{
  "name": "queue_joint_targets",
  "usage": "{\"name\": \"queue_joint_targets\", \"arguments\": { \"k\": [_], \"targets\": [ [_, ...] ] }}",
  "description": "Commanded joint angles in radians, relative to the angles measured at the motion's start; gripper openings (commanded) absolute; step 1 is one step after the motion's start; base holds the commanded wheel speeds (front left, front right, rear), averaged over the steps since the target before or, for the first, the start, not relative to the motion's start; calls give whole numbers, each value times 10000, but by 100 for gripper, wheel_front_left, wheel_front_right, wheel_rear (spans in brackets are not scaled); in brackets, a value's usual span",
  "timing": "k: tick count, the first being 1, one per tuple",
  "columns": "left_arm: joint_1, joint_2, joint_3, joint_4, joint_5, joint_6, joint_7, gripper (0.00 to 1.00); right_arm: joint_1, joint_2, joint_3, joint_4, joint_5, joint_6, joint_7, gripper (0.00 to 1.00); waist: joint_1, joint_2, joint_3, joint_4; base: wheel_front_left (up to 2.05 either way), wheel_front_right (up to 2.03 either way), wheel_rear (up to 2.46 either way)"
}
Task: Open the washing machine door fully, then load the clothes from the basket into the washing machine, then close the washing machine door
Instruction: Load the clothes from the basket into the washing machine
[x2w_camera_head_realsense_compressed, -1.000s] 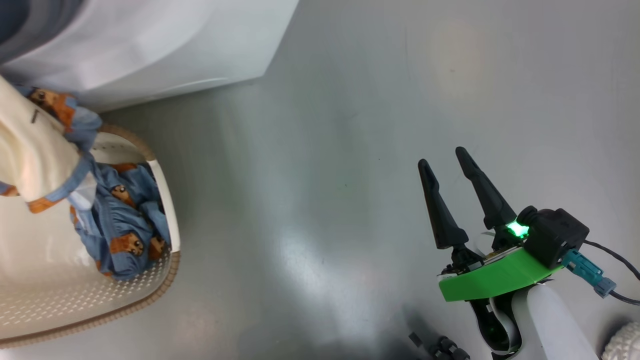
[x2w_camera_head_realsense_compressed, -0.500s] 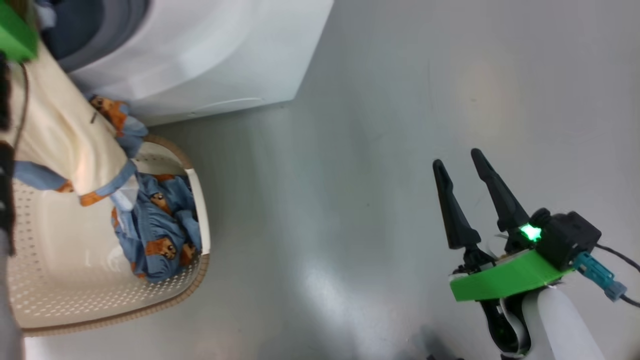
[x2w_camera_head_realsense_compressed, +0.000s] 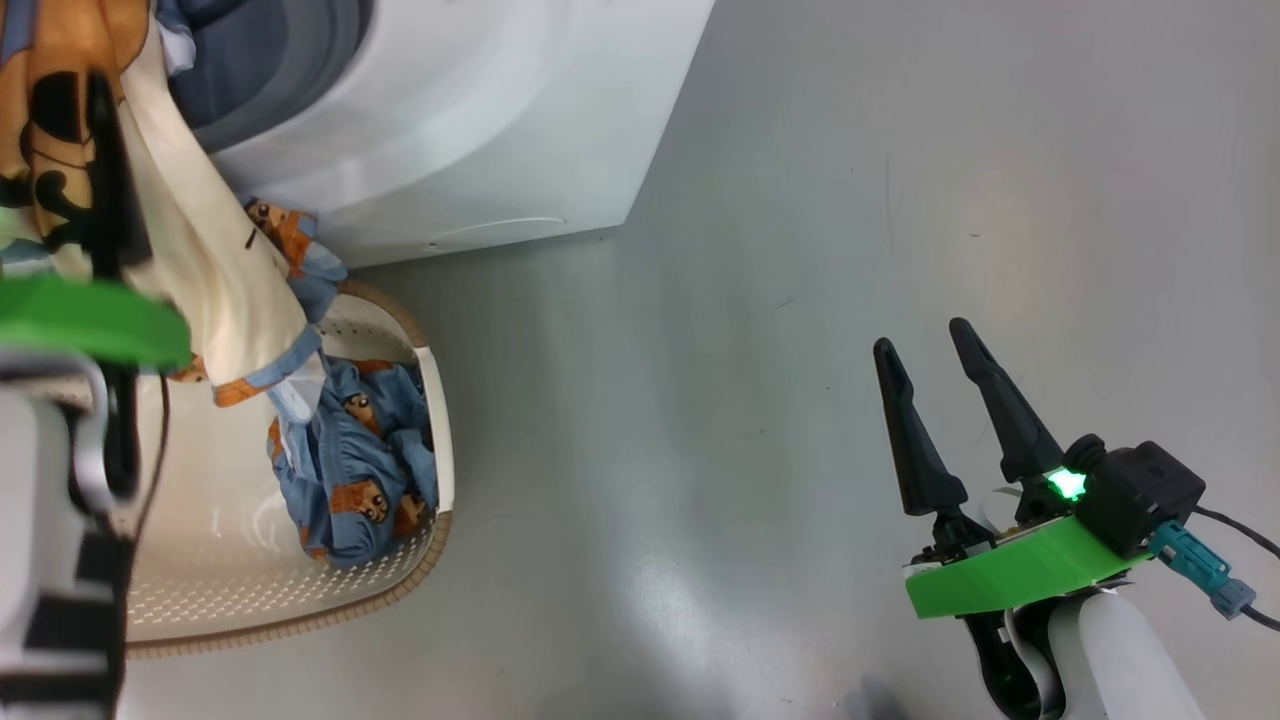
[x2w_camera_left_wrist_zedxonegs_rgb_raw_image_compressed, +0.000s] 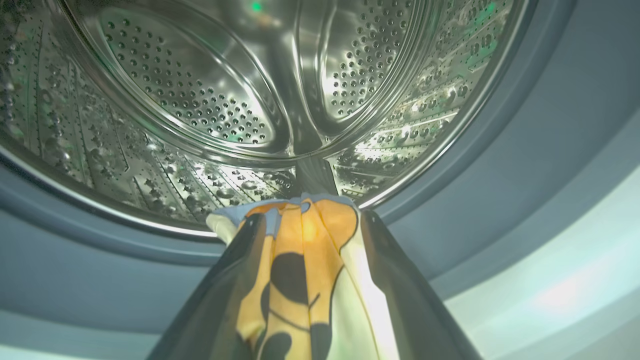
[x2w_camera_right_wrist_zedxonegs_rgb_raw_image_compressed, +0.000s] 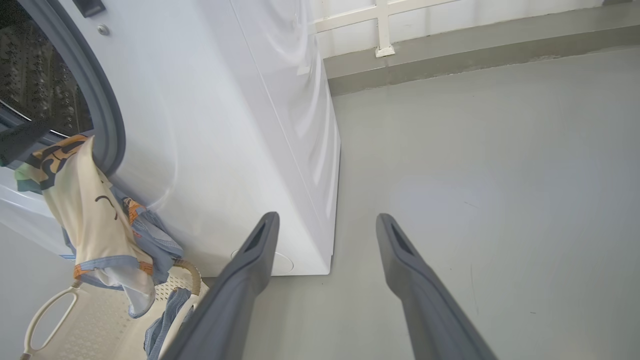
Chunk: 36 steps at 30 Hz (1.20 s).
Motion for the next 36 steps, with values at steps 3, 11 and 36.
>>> {"name": "queue_joint_targets", "arguments": {
  "k": [3,11,36],
  "targets": [
    [1273,458,510,-1152,-207,317,32,100,308,13,289,-266,-103,14,-48,100,0,0,19,24,0,0,0],
    [3439,326,807,-2612,-540,736,162,100,255,13,331,-240,-102,14,-48,100,0,0,52,68,0,0,0],
    [6705,-279,1343,-4690,-1021,1529,47,100,255,13,296,-133,-136,14,-48,100,0,0,-83,153,0,0,0]
  ]
}}
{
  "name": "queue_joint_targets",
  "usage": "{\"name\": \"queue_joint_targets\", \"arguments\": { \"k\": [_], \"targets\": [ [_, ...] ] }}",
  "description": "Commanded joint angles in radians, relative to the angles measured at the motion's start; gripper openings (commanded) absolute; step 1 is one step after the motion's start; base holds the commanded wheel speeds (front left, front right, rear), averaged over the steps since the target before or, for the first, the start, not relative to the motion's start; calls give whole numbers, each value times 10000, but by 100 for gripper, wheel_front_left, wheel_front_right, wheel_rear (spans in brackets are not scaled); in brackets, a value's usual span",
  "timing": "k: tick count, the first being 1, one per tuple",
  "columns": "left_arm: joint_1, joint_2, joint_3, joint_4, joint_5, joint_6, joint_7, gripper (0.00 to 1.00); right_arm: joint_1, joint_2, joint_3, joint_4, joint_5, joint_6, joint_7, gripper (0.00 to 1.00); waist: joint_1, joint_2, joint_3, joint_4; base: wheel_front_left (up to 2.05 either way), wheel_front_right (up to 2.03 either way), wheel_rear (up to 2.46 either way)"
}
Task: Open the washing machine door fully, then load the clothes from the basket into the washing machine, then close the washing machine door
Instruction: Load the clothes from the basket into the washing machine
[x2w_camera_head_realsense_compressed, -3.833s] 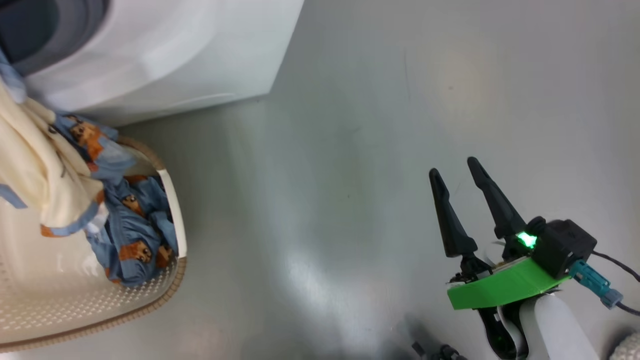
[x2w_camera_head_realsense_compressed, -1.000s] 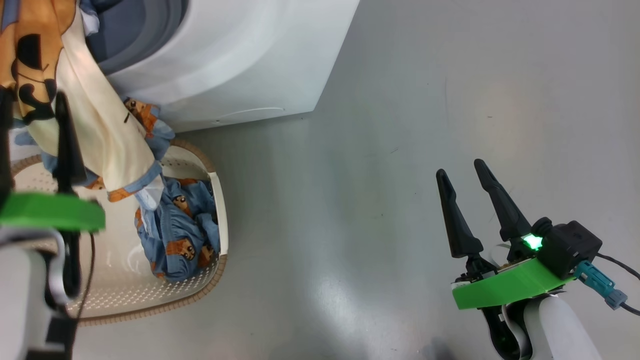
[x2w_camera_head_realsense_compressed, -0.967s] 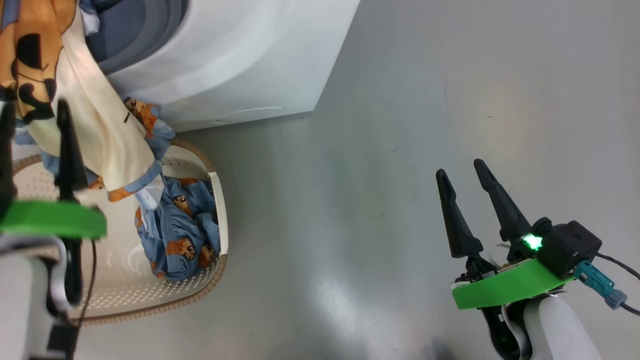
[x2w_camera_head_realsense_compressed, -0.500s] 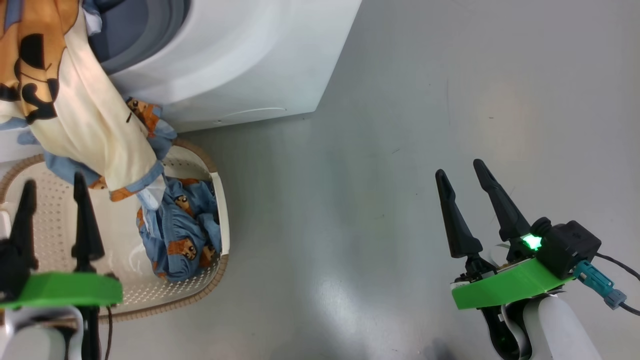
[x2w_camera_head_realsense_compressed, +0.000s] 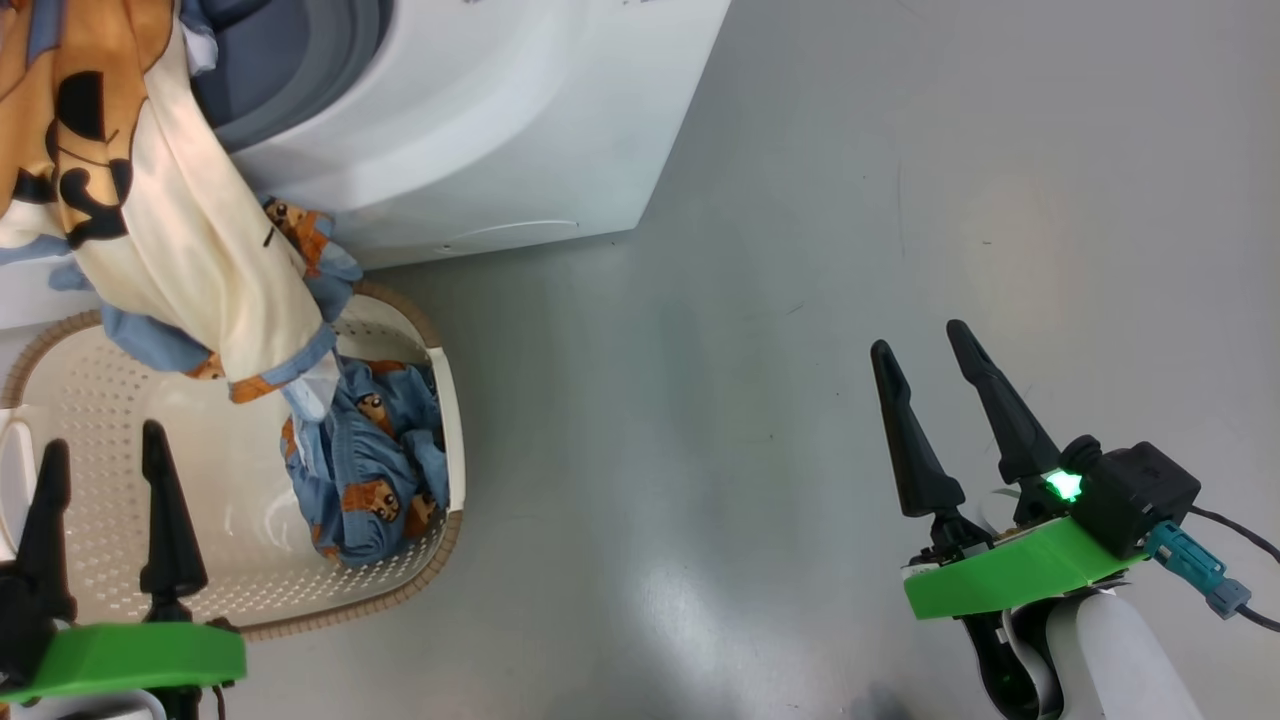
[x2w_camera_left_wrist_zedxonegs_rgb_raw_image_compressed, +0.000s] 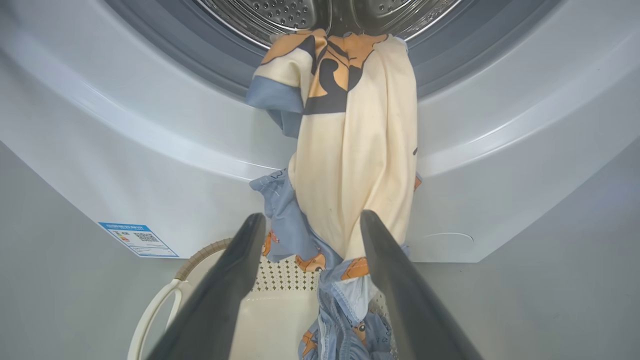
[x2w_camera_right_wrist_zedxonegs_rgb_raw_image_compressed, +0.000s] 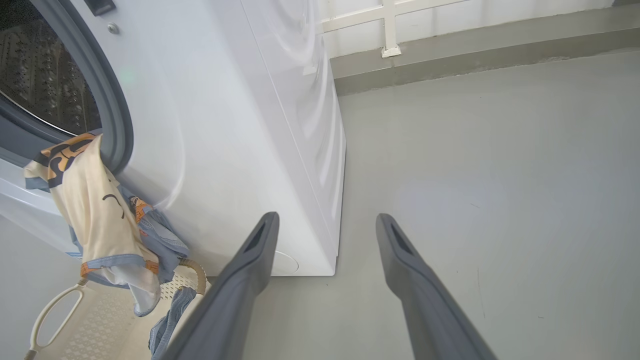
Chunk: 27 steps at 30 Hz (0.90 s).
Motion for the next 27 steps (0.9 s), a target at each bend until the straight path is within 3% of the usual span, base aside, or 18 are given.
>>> {"name": "queue_joint_targets", "arguments": {
  "k": [1,14,27],
  "targets": [
    [171,118,365,-267,22,92,-56,100,265,17,279,-176,-61,14,-48,100,0,0,-9,1,0,0,0],
    [-99,17,51,-53,4,50,-54,100,214,17,319,-145,-70,14,-48,100,0,0,45,-25,0,0,0],
    [-1154,-316,-350,1346,-280,-478,-105,100,105,17,254,-253,-181,14,-48,100,0,0,543,-119,0,0,0]
  ]
}}
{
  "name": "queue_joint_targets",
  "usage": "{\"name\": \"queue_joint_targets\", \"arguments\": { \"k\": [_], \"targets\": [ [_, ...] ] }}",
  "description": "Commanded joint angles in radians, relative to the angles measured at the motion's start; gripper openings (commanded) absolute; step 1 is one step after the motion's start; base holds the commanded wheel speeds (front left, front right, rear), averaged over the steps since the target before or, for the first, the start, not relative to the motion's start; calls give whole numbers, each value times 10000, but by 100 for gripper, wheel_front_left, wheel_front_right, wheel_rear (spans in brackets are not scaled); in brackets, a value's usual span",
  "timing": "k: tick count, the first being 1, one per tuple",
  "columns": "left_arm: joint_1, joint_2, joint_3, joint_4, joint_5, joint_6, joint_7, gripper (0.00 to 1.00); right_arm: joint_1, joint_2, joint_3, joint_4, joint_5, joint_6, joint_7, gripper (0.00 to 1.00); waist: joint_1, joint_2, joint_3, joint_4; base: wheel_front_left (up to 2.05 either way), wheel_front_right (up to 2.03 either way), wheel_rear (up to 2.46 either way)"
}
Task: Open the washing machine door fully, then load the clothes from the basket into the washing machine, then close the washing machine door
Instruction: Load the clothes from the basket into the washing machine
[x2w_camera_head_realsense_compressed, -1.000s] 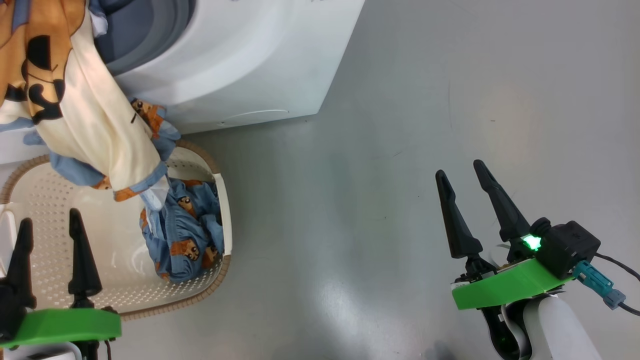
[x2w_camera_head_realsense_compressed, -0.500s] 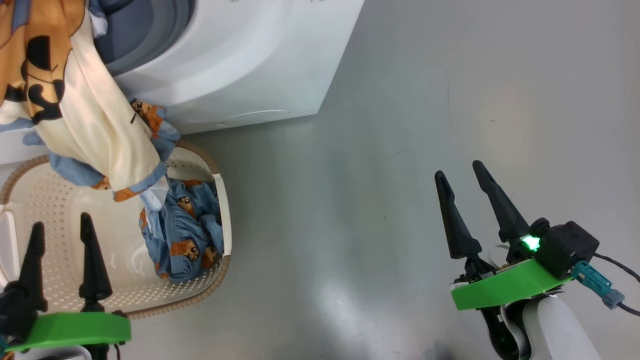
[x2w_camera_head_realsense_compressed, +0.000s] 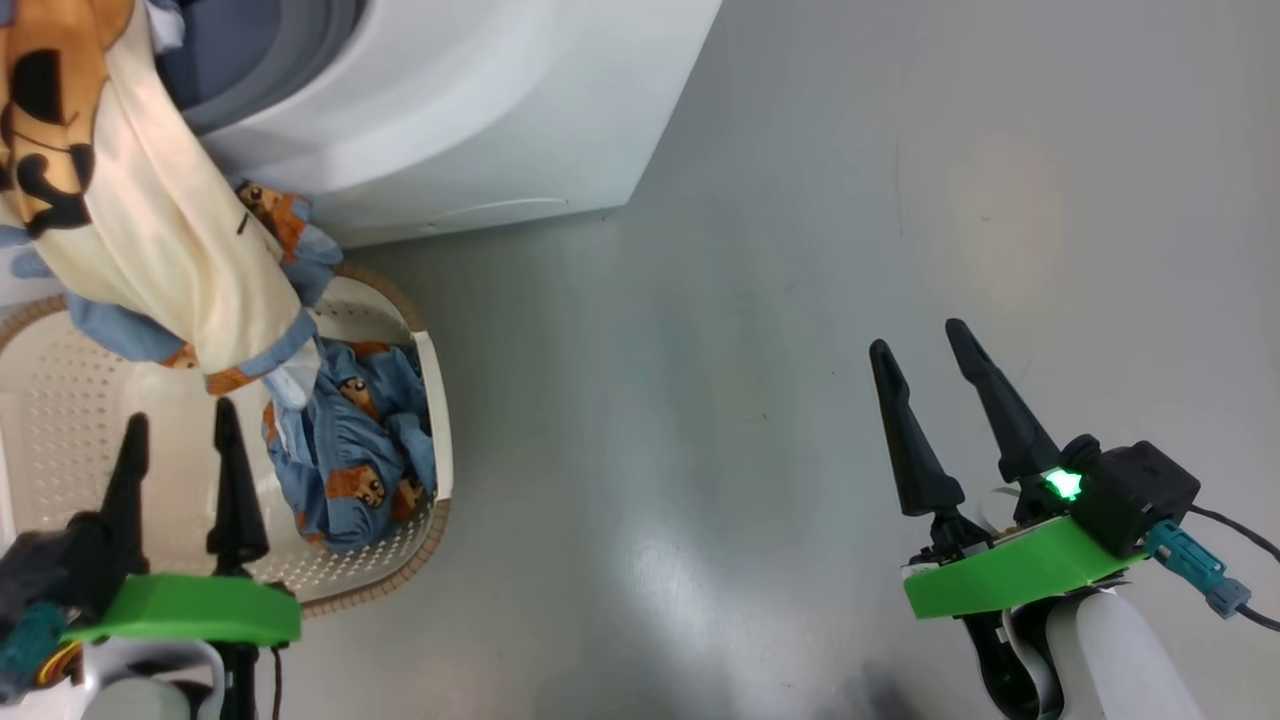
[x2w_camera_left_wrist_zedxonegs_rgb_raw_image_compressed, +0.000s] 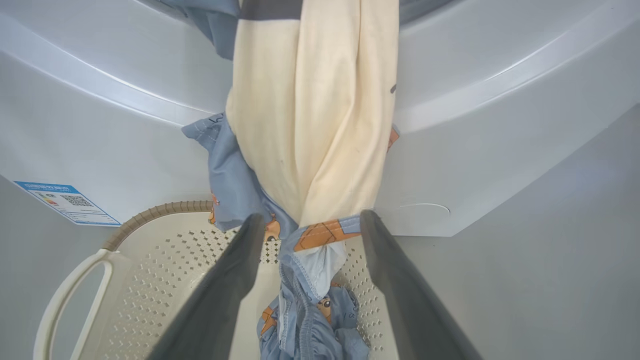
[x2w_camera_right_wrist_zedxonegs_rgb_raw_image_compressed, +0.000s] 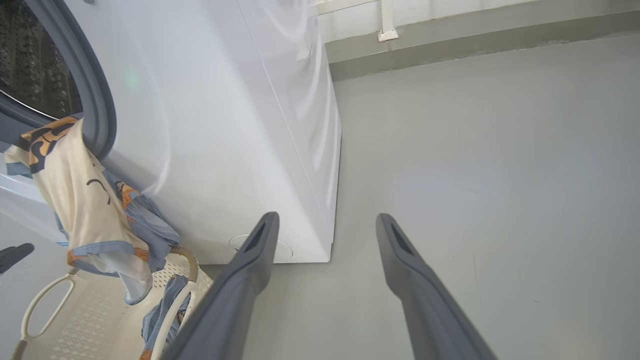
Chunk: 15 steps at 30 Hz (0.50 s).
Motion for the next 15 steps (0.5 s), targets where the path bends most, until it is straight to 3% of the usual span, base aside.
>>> {"name": "queue_joint_targets", "arguments": {
  "k": [1,15],
  "targets": [
    [-305,144,252,198,-115,-124,-104,100,123,15,206,-267,-170,14,-48,100,0,0,195,-5,0,0,0],
    [-2070,-161,211,2301,-109,-897,-143,100,51,15,8,-408,-357,14,-48,100,0,0,1037,43,0,0,0]
  ]
}}
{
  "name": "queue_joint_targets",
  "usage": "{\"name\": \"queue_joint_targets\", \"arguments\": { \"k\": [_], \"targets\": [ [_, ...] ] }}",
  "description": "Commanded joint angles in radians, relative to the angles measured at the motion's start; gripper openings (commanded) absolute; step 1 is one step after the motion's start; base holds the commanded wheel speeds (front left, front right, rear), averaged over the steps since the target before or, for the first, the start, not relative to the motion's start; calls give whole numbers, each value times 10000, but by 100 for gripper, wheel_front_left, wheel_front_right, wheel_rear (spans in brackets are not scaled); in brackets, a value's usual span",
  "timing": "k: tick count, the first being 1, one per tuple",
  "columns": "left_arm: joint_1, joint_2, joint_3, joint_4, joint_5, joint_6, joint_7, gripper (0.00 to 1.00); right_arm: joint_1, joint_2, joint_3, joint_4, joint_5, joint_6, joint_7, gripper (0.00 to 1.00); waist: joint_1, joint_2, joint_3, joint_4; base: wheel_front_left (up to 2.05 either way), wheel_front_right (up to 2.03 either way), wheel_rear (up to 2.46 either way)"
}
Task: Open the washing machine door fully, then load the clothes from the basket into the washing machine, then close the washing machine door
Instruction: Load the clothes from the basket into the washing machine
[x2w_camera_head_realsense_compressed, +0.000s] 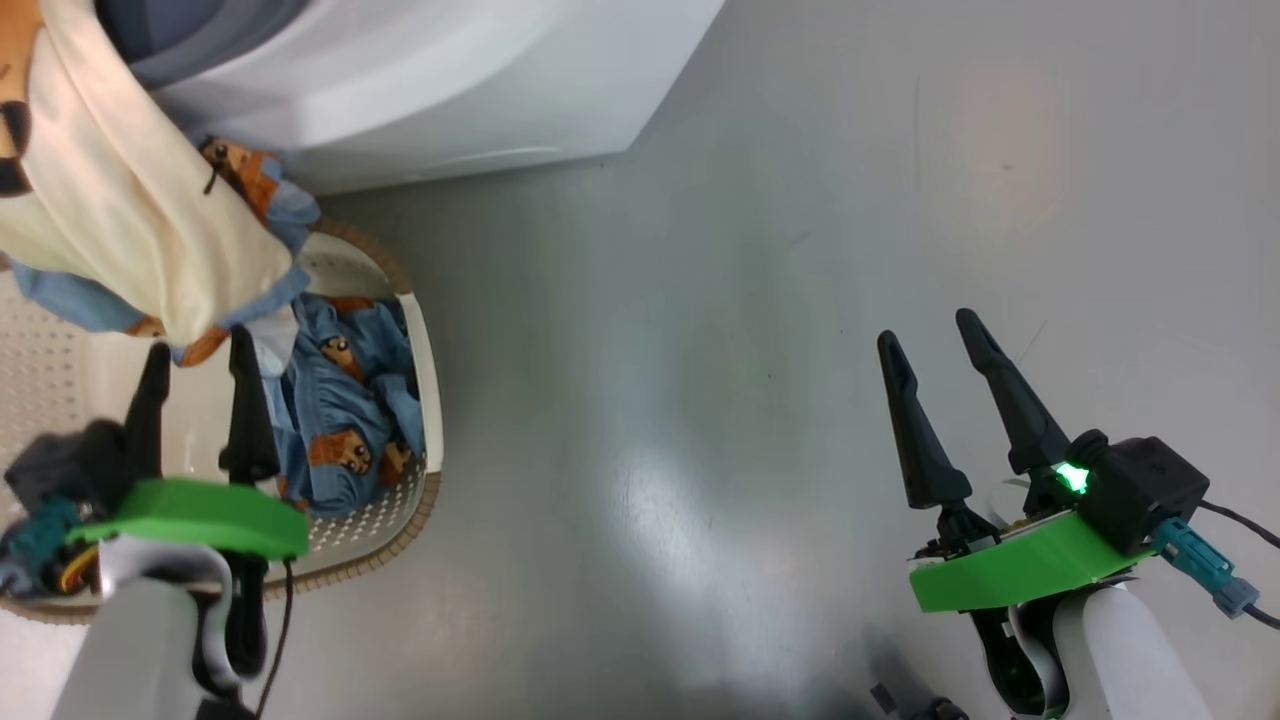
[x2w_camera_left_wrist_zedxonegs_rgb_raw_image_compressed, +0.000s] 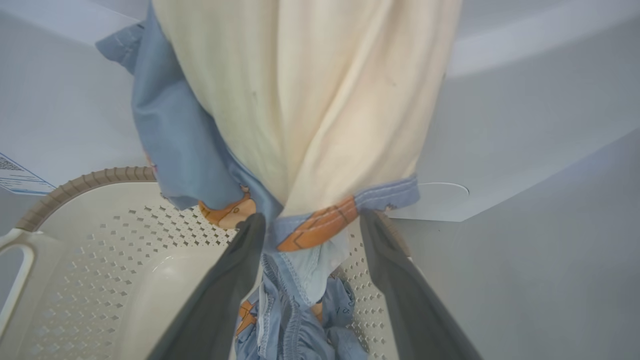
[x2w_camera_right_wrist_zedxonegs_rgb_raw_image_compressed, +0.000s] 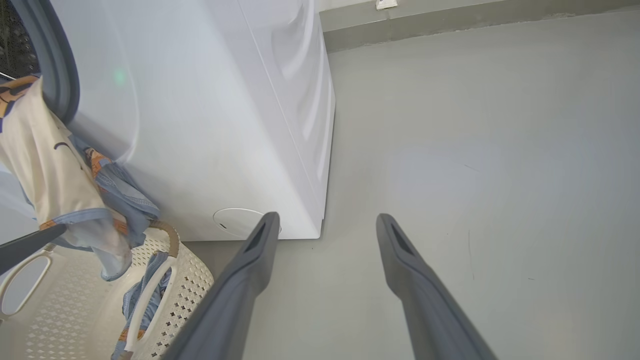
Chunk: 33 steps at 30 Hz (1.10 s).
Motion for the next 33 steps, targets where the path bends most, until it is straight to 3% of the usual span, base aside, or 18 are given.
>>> {"name": "queue_joint_targets", "arguments": {
  "k": [1,23,24,25,26,27,33],
  "targets": [
    [-149,175,333,12,106,-89,-59,100,77,17,146,-271,-61,14,-48,100,0,0,214,31,0,0,0],
    [-3275,-41,1178,2389,338,-1736,-62,100,-70,17,226,-380,-10,14,-48,100,0,0,991,-149,0,0,0],
    [-3353,-69,1220,2473,247,-1792,-62,82,-88,17,231,-372,0,14,-48,100,0,0,985,-164,0,0,0],
    [-3400,-31,1164,2585,274,-1832,-62,49,-101,17,236,-364,11,14,-48,100,0,0,968,-180,0,0,0],
    [-3450,-32,1158,2588,270,-1861,-62,34,-108,17,230,-359,21,14,-48,100,0,0,949,-186,0,0,0],
    [-3470,-34,1169,2590,272,-1881,-62,0,-111,17,215,-359,29,14,-48,100,0,0,928,-185,0,0,0],
    [-3266,-74,1272,2499,313,-1923,-62,0,-114,17,158,-327,54,14,-48,100,0,0,739,-110,0,0,0]
  ]
}}
